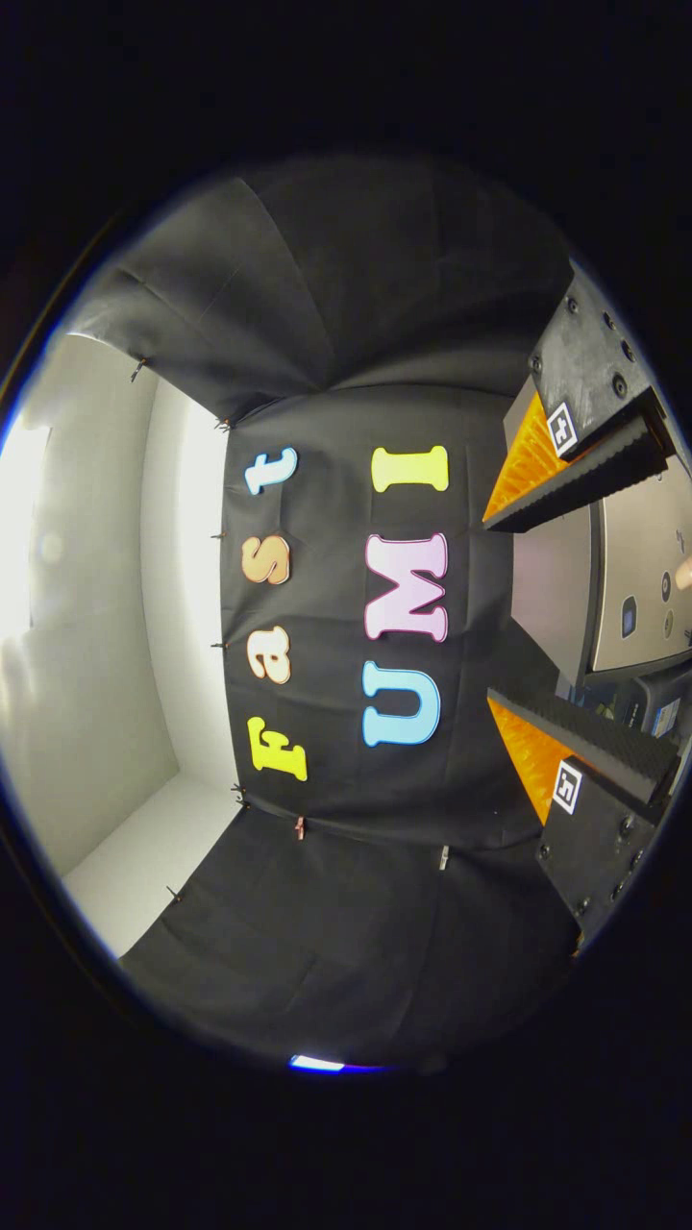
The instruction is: Put the clothes into the washing machine and then close the washing machine lid.
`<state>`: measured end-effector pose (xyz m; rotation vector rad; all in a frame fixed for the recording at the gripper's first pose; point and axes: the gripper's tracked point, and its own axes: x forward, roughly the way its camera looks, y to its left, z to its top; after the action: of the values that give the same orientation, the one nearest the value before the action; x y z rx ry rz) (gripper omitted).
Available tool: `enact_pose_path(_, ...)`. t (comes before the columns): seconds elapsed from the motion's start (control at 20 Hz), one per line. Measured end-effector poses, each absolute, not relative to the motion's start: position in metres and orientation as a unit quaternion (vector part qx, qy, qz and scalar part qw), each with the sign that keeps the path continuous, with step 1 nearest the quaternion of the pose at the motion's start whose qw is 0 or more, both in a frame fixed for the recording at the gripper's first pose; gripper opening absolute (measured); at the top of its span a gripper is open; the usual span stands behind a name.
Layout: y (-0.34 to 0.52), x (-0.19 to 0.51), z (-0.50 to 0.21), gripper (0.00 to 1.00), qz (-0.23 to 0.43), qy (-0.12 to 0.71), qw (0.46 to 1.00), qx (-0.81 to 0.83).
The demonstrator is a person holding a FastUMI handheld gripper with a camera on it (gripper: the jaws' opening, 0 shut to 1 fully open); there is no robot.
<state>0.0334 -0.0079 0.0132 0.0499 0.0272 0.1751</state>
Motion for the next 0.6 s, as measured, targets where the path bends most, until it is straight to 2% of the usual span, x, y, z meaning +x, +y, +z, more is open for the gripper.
enact_pose_path(0.6, -0.0128, 0.028, 0.0211, 0.98, 0.084, 0.002, 0.996, 0.03)
